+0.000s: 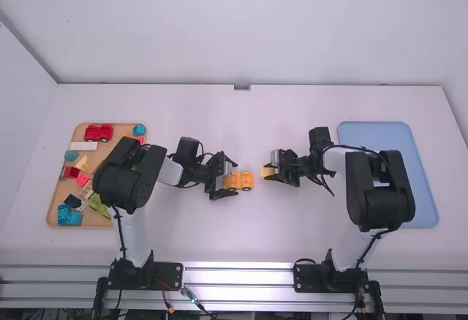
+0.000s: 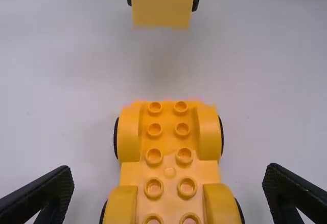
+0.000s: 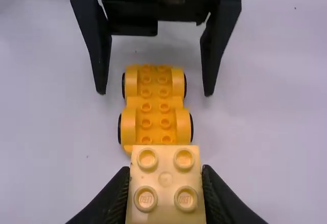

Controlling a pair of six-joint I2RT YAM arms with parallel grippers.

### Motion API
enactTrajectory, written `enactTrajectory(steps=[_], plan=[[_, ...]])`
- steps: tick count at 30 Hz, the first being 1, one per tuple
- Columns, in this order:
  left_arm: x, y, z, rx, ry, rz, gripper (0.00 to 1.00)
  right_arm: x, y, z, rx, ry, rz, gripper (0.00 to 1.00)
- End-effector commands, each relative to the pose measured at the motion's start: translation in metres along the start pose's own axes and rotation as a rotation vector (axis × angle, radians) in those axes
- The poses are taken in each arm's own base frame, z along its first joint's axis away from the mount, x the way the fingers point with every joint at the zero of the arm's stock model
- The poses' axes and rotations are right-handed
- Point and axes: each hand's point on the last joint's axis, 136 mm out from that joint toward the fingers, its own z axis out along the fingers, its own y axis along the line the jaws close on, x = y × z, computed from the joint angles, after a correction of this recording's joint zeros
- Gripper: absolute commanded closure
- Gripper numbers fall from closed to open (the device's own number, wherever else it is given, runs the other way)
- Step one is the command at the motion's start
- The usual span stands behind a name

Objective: Assemble lego blocks to make yellow taxi

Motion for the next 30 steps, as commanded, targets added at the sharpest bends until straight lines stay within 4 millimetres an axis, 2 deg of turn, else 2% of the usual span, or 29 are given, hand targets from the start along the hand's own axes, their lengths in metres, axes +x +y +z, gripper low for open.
enactTrajectory(steps=[1,8,12,13,15,18,22,30], plan=[[0.009,-0.007,0.004,0.023,-0.006,-0.021,0.01,-0.009,-0.003,0.006,-0.006,0.014,0.011,0.76],[0.014,-0.001,0.008,0.004,-0.023,-0.054,0.01,-0.02,0.001,0.032,-0.038,0.037,-0.023,0.82],[0.013,0.0,0.008,0.0,-0.024,-0.045,0.15,-0.023,0.006,0.042,-0.059,0.054,-0.057,0.86],[0.013,-0.001,0.008,0.002,-0.024,-0.044,0.23,-0.024,0.008,0.045,-0.067,0.054,-0.063,0.86],[0.013,0.0,0.008,-0.001,-0.024,-0.044,0.32,-0.025,0.012,0.05,-0.084,0.052,-0.069,0.88],[0.014,-0.003,0.009,0.009,-0.019,-0.018,0.4,-0.02,0.008,0.056,-0.076,0.043,-0.04,0.92],[0.015,-0.004,0.008,0.012,-0.016,-0.026,0.39,-0.011,0.002,0.064,-0.062,0.031,0.055,0.91],[0.014,-0.001,0.009,0.002,-0.019,-0.021,0.39,-0.011,0.002,0.064,-0.061,0.036,0.071,0.91]])
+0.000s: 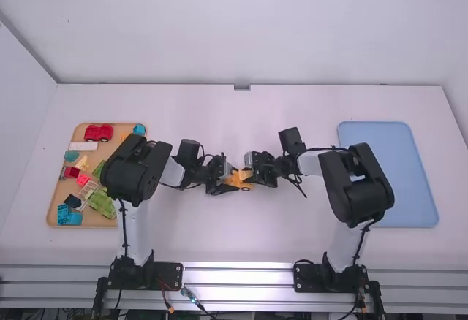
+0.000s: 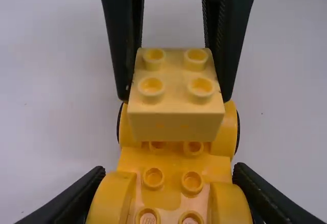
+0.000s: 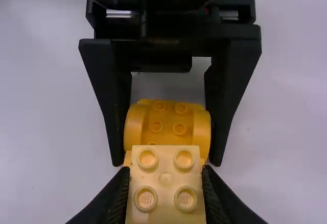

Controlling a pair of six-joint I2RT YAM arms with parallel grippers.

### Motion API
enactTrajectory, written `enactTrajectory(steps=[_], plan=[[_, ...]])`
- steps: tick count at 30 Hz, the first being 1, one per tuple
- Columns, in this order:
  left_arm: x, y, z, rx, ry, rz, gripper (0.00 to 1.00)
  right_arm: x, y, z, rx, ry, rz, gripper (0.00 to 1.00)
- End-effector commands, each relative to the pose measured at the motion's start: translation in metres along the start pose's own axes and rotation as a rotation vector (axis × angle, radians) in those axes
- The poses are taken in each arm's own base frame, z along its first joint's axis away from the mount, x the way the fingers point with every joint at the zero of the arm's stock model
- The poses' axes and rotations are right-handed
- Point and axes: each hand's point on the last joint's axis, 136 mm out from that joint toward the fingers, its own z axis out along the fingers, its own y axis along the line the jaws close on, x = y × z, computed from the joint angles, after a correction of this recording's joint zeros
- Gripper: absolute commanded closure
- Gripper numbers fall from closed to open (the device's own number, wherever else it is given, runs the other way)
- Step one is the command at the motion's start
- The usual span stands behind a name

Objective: Assemble lego blocks to make yellow taxi

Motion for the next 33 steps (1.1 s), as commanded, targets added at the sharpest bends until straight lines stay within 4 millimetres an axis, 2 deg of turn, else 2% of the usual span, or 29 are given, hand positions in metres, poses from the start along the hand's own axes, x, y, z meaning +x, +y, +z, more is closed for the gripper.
enactTrajectory(steps=[1,5,33], plan=[[0.0041,-0.0039,0.0006,0.009,0.0,-0.015,0.38,-0.0007,-0.0011,0.0003,-0.003,-0.009,0.031,0.91],[0.0062,0.0042,0.0022,-0.032,0.026,-0.055,0.38,0.0001,-0.0026,-0.0009,0.002,-0.01,0.032,0.91],[0.0055,0.001,0.0027,-0.019,0.02,-0.071,0.38,0.0078,-0.0076,0.0036,0.033,0.055,0.023,0.95]])
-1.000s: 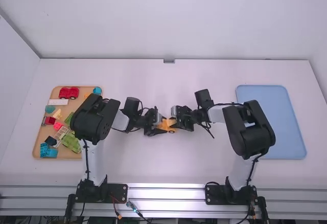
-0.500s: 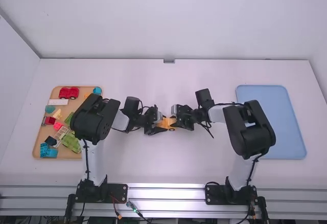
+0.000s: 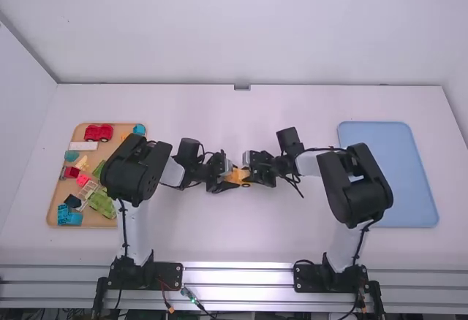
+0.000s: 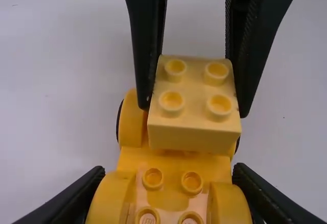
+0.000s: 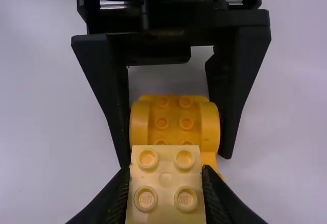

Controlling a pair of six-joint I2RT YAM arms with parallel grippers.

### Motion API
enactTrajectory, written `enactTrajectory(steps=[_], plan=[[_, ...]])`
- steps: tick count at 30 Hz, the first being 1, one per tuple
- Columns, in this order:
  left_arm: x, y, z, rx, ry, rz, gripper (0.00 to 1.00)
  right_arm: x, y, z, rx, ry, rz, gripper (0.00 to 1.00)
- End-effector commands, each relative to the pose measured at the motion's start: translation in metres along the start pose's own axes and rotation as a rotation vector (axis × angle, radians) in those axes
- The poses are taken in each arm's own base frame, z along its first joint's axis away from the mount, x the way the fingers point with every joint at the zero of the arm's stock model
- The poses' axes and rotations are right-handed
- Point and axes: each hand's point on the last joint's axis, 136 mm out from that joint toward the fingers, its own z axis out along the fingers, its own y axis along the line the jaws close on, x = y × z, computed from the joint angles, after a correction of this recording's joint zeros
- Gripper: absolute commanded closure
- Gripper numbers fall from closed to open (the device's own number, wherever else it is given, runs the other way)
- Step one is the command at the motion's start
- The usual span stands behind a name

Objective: Assemble lego blocks to make yellow taxi

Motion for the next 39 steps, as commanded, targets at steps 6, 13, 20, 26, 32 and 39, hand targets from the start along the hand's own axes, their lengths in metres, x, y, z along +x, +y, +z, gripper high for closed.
enactTrajectory(steps=[6,13,20,26,32,39], plan=[[0.008,-0.0109,0.0015,0.033,0.013,-0.056,0.4,0.0026,-0.0056,-0.0001,0.017,0.008,0.005,0.95],[0.0086,-0.0114,0.0015,0.034,0.015,-0.046,0.37,0.003,-0.0042,0.0,0.013,0.009,0.007,0.96],[0.0049,-0.0064,0.0018,0.019,0.005,-0.046,0.35,0.0069,-0.0001,0.0013,0.017,0.006,0.018,0.95],[0.0047,-0.0059,0.0018,0.017,0.005,-0.045,0.36,0.0076,-0.0027,0.0023,0.051,-0.012,0.049,0.94],[0.0048,-0.0043,0.0019,0.01,0.007,-0.039,0.38,0.0073,-0.0005,0.0025,0.043,-0.016,0.055,0.94],[0.0033,-0.0029,0.0019,0.007,0.003,-0.03,0.39,0.0079,-0.001,0.0025,0.045,-0.012,0.055,0.94]])
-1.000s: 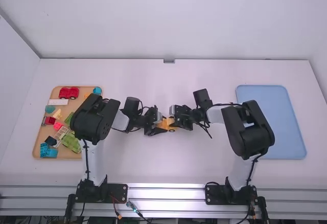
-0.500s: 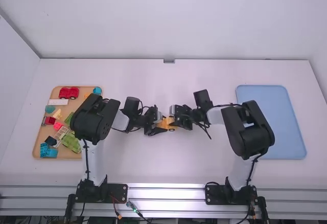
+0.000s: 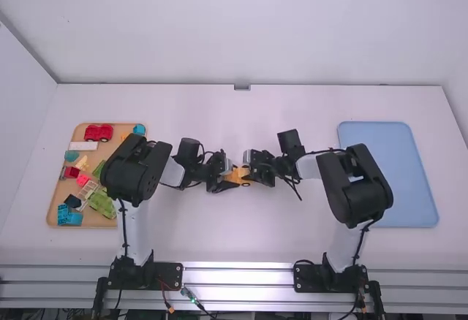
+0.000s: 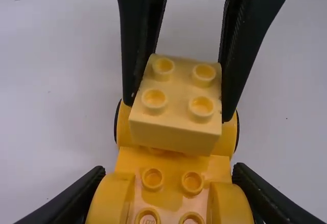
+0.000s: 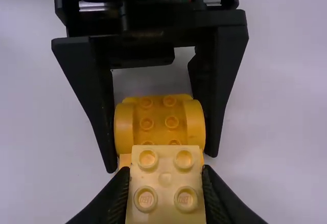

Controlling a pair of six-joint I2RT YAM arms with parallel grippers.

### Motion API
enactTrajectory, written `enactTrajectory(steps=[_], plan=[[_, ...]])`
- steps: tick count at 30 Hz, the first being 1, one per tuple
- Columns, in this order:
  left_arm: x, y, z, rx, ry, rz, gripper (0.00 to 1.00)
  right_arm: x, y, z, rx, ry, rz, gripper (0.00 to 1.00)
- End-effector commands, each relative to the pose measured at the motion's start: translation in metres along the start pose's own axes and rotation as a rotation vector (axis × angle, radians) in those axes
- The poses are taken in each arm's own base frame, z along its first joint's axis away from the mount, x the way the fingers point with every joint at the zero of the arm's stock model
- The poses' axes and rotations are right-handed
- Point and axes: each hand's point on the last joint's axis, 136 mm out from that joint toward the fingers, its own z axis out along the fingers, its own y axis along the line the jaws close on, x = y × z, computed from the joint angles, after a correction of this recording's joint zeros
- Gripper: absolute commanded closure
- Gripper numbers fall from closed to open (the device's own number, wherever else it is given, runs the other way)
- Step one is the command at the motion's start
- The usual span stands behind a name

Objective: Assemble lego blocks to make yellow taxi

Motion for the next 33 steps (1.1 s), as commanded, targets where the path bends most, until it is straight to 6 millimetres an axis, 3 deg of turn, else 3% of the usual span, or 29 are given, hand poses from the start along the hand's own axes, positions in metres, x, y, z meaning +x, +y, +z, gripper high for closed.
enactTrajectory(steps=[1,12,24,26,27,33], plan=[[0.0032,-0.0043,0.0018,0.013,0.0,-0.013,0.39,0.0075,0.0054,0.0004,-0.009,0.011,0.032,0.94],[0.0066,-0.0091,0.0017,0.027,0.009,-0.037,0.43,0.0078,0.0057,0.0005,-0.009,0.012,0.032,0.94],[0.0067,-0.0111,0.0016,0.036,0.007,-0.044,0.43,0.012,0.0037,0.0004,0.006,0.033,0.031,0.82],[0.0071,-0.0115,0.0016,0.037,0.008,-0.047,0.43,0.0118,0.0037,0.0004,0.005,0.032,0.03,0.72],[0.007,-0.0113,0.0016,0.037,0.008,-0.046,0.43,0.0117,0.0036,0.0004,0.005,0.032,0.03,0.6],[0.0065,-0.0107,0.0017,0.036,0.007,-0.045,0.44,0.0112,0.0039,0.0005,0.004,0.029,0.03,0.42]])
